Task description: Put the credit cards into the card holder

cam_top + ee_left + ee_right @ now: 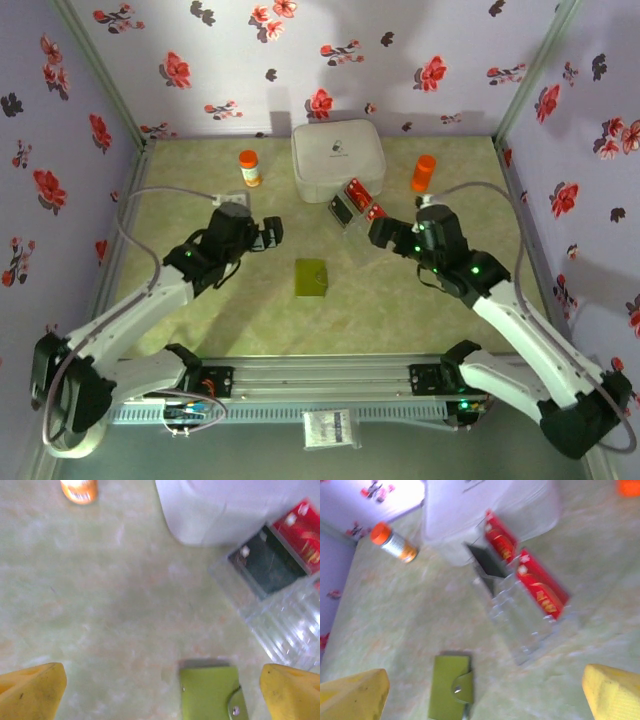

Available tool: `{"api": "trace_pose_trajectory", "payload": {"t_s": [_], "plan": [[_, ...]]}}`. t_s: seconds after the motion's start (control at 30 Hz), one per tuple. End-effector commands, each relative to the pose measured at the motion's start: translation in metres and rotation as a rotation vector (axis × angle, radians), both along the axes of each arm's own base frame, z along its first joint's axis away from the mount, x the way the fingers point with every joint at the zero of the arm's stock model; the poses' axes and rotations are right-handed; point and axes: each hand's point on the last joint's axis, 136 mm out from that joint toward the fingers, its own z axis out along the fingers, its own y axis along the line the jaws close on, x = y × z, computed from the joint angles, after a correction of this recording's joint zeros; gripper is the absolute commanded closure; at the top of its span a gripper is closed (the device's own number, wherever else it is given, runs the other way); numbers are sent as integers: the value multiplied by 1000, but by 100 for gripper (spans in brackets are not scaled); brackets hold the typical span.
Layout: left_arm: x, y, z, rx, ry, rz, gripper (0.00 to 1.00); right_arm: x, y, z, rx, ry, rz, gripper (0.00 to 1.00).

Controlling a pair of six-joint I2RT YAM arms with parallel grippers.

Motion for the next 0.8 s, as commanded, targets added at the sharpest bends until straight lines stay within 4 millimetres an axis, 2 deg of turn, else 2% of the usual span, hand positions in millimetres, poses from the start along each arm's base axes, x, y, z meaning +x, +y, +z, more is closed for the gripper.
{"api": "trace_pose_trajectory", "payload": {"t_s": [0.0, 0.17, 0.33, 0.43, 0.53, 0.63, 0.77], "plan": [[2, 33, 6, 74, -124, 94, 0, 0, -53, -16, -150, -5, -195, 1], [-2, 79, 15, 187, -280, 218, 0, 9, -111, -20, -276, -86, -456, 1], [6, 135, 22, 347, -370, 352, 0, 37, -157, -29, -323, -129, -644, 1], [14, 172, 20, 419, -362, 454, 0, 51, -181, -44, -355, -117, -729, 1], [21, 204, 7, 429, -328, 543, 0, 62, -201, -59, -444, -82, -786, 1], [29, 219, -15, 415, -282, 573, 0, 70, -217, -73, -566, -56, -813, 1], [43, 217, -45, 434, -253, 543, 0, 81, -224, -103, -697, -1, -779, 1]]}}
